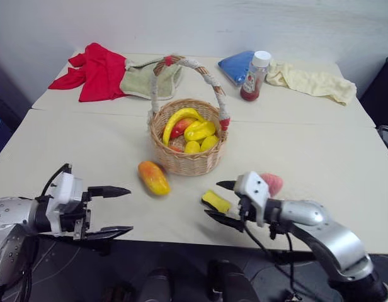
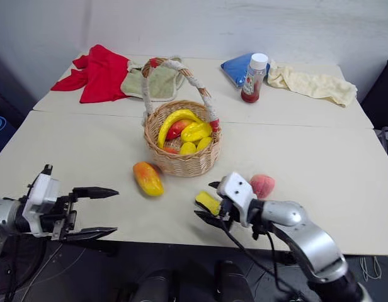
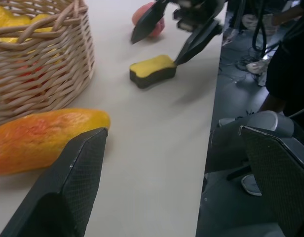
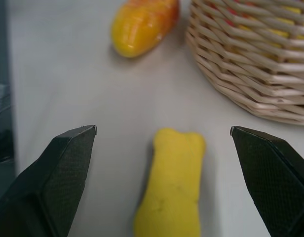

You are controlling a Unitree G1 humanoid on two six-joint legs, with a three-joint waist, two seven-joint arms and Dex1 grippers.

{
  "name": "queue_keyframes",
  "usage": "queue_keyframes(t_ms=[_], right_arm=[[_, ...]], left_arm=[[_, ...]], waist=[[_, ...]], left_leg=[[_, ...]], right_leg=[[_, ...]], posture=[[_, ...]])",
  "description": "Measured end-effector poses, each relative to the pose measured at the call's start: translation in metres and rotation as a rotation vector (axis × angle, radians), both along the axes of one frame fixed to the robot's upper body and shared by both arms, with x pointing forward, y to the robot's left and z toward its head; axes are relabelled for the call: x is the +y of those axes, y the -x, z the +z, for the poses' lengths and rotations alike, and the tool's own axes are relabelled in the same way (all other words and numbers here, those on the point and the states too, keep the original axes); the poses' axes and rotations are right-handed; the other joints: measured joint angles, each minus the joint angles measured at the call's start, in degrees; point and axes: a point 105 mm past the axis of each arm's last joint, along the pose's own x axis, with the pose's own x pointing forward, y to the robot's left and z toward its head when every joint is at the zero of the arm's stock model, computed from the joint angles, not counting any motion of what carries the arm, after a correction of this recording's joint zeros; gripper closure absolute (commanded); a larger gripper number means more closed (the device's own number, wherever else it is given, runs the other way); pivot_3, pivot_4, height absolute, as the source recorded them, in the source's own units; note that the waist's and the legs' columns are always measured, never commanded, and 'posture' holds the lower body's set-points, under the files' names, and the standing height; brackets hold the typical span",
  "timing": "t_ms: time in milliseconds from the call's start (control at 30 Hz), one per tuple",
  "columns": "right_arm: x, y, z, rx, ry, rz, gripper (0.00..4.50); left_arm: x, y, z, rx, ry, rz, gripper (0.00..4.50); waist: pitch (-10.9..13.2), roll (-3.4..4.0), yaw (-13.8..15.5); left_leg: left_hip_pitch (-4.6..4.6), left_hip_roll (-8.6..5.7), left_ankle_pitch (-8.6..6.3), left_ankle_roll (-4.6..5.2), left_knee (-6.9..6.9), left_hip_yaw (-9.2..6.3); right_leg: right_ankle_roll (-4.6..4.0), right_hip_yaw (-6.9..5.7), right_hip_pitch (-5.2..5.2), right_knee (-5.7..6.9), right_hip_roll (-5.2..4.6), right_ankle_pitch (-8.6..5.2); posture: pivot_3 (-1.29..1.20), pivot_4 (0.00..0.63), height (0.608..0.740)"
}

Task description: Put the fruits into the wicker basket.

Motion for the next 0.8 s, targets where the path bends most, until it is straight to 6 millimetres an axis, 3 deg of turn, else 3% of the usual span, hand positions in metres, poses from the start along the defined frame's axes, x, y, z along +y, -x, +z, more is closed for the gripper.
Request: queue_keyframes(t_ms=[100,167,333,467,600,667,800], right_arm=[[-0.001,-0.008,-0.022,0.061,0.087,-0.034,0.05],[-0.001,-0.009,-0.022,0.065,0.096,-0.035,0.42],[-0.005,-0.007,-0.021,0.098,0.062,-0.031,2.03],[0.002,0.015,-0.021,0.178,-0.061,0.078,3.24],[-0.001,0.038,-0.001,0.122,-0.153,0.21,3.3],[-0.019,0.041,0.02,0.066,-0.252,0.16,3.3],[-0.086,0.051,0.048,0.027,-0.247,-0.013,3.3]], left_arm=[[-0.004,0.001,-0.001,0.003,-0.002,-0.019,0.0],[-0.005,0.0,0.001,-0.004,-0.002,-0.023,0.0],[-0.01,-0.003,0.004,-0.03,0.018,-0.035,0.0],[-0.018,-0.005,0.002,-0.028,0.048,-0.059,0.0],[-0.023,-0.01,0.006,-0.045,0.098,-0.057,0.0],[-0.026,-0.011,0.008,-0.047,0.105,-0.071,0.0],[-0.027,-0.018,0.009,-0.042,0.119,-0.076,0.0]], waist=[[0.0,0.0,0.0],[0.0,-0.03,0.1],[0.0,-0.04,0.3],[0.0,-0.01,0.3],[0.0,-0.03,0.4],[0.0,-0.02,0.5],[0.0,-0.02,0.8]], left_leg=[[0.04,-0.02,0.03,0.05,0.02,0.0],[0.09,-0.01,0.03,0.05,0.04,-0.02],[0.07,-0.01,0.03,0.05,0.03,-0.02],[0.04,-0.01,0.03,0.04,0.02,0.0],[0.06,0.01,0.03,0.05,0.06,-0.02],[0.08,0.0,0.03,0.04,0.06,-0.01],[0.07,-0.09,0.03,0.06,0.07,0.0]], right_leg=[[0.01,-0.01,0.01,0.08,0.01,0.01],[0.01,-0.02,0.04,0.11,0.04,0.0],[0.01,-0.03,0.04,0.11,0.07,0.0],[0.04,-0.01,0.03,0.09,0.09,0.02],[0.12,-0.02,0.08,0.06,0.15,0.05],[0.14,0.0,0.1,0.06,0.16,0.06],[0.2,0.01,0.15,-0.04,0.14,0.1]], posture=[[0.0,0.15,0.74],[0.0,0.15,0.74],[0.0,0.15,0.74],[0.0,0.15,0.74],[0.0,0.15,0.74],[0.0,0.15,0.74],[0.0,0.15,0.74]])
